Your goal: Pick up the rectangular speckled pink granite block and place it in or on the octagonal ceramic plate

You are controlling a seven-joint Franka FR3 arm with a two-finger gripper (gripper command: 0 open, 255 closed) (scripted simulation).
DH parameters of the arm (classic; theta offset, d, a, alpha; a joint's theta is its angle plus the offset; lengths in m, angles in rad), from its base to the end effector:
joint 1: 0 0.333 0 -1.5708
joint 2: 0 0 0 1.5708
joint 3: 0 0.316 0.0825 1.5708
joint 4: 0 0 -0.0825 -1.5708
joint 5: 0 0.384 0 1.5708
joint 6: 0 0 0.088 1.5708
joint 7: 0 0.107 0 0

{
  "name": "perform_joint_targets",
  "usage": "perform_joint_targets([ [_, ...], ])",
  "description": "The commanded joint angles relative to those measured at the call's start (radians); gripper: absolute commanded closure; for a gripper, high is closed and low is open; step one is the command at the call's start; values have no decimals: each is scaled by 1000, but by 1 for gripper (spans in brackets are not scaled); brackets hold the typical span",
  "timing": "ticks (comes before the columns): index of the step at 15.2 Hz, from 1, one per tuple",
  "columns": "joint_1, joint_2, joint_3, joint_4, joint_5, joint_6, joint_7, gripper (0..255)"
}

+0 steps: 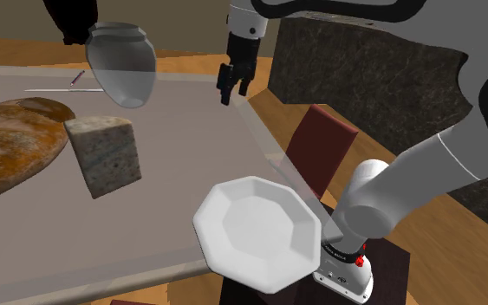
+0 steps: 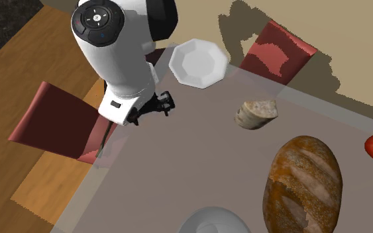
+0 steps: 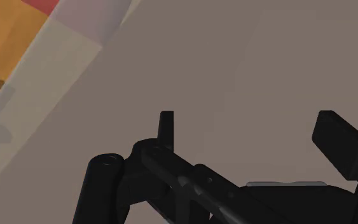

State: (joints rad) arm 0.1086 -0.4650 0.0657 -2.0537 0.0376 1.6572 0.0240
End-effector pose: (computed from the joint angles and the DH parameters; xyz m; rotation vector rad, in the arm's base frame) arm 0.4050 0.0810 0.6268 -3.1174 -0.2223 -0.1040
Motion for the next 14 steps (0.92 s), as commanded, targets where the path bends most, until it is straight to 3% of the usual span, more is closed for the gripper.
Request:
perform_joint_targets([
  [1, 22, 67, 11, 68, 4, -7, -39, 0],
  [14, 162, 441, 150, 508, -5, -111, -211, 0],
])
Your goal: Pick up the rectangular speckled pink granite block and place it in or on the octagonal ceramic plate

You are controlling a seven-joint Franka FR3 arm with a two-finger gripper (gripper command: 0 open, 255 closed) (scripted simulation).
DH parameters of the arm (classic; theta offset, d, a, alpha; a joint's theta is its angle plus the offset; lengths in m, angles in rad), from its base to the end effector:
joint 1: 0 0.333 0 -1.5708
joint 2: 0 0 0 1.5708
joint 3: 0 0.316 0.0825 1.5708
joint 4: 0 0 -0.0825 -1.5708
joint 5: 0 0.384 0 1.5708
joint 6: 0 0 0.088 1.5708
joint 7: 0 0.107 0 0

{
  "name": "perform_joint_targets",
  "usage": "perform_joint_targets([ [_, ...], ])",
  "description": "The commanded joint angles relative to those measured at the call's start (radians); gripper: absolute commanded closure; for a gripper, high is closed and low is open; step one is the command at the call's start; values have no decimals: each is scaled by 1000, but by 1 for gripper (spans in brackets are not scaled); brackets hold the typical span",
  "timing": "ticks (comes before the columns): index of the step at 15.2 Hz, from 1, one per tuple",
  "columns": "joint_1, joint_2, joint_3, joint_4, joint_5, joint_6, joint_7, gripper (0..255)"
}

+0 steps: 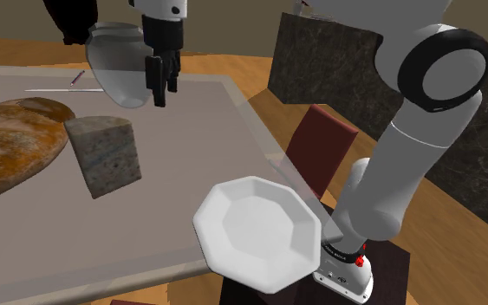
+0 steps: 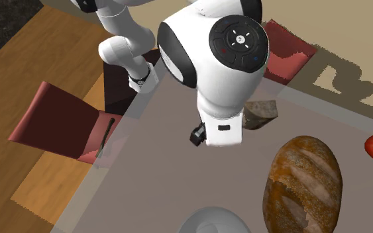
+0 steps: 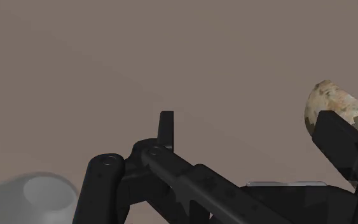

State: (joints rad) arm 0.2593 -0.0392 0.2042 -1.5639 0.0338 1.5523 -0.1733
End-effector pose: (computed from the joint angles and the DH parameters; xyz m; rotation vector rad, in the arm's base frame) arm 0.4812 0.2473 0.6471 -2.9550 -0.9757 -0.0354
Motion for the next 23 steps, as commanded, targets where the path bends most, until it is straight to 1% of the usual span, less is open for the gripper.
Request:
perform_joint_targets([
  [1, 24, 44, 24, 55, -6, -19, -24, 0],
  [7, 108, 219, 99, 296, -50, -108, -85, 0],
  [12, 200, 370, 154, 519, -105, -203, -130, 0],
  [19, 175, 303, 152, 324, -80, -73, -139, 0],
  [23, 174, 299, 151, 310, -79, -63, -140, 0],
])
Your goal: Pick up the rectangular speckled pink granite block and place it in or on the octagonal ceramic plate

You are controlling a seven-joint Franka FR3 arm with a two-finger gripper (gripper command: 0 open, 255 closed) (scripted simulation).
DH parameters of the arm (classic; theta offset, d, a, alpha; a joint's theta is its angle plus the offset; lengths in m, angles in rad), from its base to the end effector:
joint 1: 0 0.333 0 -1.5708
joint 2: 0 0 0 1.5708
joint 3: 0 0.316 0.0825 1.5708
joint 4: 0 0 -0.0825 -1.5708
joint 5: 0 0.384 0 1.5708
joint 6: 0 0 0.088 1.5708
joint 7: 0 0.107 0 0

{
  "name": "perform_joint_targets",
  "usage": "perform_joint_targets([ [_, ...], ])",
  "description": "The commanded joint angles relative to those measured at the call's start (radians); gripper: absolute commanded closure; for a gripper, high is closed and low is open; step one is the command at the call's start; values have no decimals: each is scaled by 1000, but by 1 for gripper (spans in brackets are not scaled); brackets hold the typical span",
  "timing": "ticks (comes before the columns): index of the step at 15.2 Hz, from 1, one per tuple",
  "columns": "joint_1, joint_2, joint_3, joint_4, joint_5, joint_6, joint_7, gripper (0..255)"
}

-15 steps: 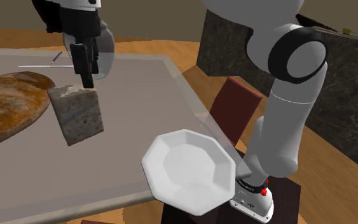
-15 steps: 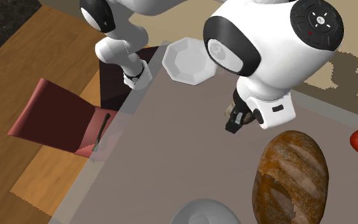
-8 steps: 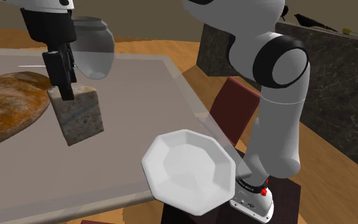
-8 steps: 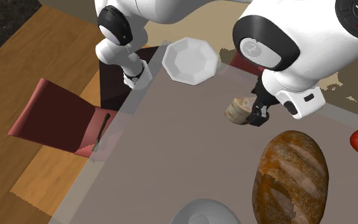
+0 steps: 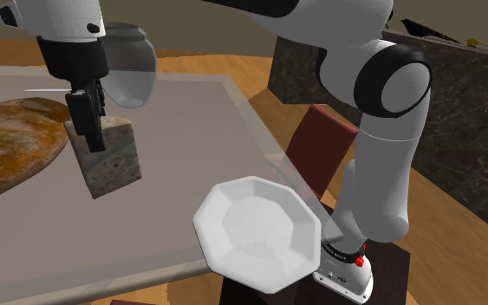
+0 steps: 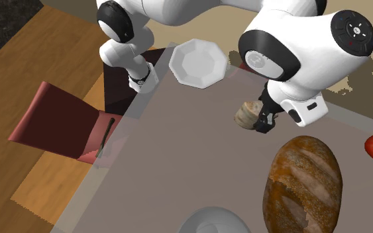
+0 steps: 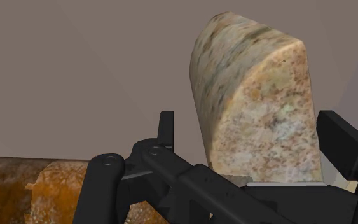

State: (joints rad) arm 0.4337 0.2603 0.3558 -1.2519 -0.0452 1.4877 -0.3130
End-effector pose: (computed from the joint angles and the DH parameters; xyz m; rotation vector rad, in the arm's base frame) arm 0.4636 0.4135 0.6211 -2.6523 -1.6049 0.0296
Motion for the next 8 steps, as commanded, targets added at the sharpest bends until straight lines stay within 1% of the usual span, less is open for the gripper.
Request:
perform_joint_targets([
  [1, 0, 0, 0, -2, 0, 2, 0, 0],
  [4, 0, 0, 0, -2, 0, 2, 0, 0],
  [5, 0, 0, 0, -2, 0, 2, 0, 255],
  [8, 0, 0, 0, -1, 0, 1, 0, 255],
])
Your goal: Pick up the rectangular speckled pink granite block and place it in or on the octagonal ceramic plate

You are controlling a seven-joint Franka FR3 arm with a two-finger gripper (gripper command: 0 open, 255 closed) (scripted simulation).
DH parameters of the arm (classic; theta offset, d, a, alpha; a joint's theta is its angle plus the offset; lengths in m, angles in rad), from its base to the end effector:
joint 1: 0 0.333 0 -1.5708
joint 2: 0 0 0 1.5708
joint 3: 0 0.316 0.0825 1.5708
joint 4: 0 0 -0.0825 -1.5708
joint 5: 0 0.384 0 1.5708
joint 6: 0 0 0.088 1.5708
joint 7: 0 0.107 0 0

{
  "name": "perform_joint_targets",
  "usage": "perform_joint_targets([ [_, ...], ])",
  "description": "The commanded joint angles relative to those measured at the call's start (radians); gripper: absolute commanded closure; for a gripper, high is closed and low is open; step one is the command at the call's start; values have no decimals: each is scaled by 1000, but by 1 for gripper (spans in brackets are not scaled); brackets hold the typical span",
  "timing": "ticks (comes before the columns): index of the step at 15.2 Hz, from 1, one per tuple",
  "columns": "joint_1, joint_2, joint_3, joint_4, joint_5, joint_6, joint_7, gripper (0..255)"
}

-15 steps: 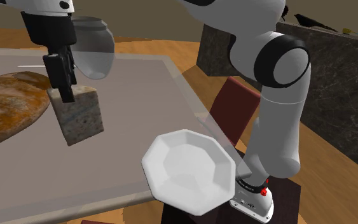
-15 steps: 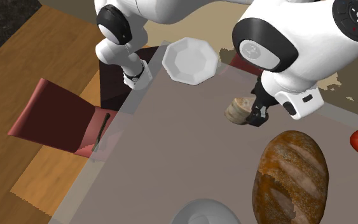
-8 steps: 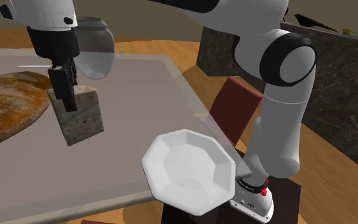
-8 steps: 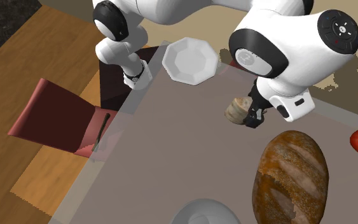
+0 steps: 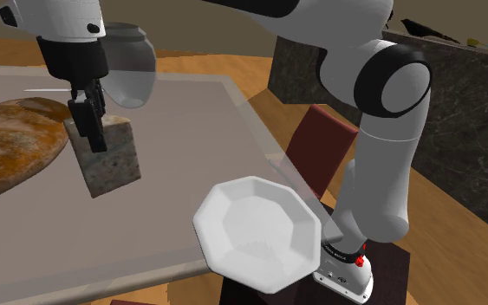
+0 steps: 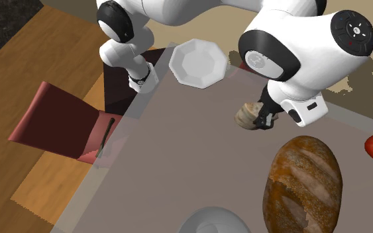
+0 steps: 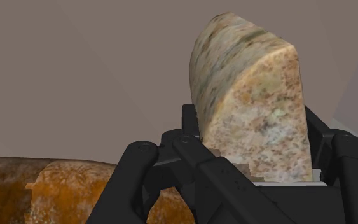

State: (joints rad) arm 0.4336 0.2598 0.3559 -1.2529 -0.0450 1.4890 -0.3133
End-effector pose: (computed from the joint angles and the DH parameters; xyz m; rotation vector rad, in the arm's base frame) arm 0.4635 0.4136 0.6210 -2.6518 -1.6052 0.0284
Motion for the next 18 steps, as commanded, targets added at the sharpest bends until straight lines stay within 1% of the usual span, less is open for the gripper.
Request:
perform_joint_targets([
  [1, 0, 1, 0, 0, 0, 0, 0, 255],
  [6, 0, 0, 0, -1, 0, 0, 0, 255],
  [13, 25, 62, 3, 186, -23, -127, 12, 255],
  [18, 59, 138, 4, 376, -52, -243, 21, 255],
])
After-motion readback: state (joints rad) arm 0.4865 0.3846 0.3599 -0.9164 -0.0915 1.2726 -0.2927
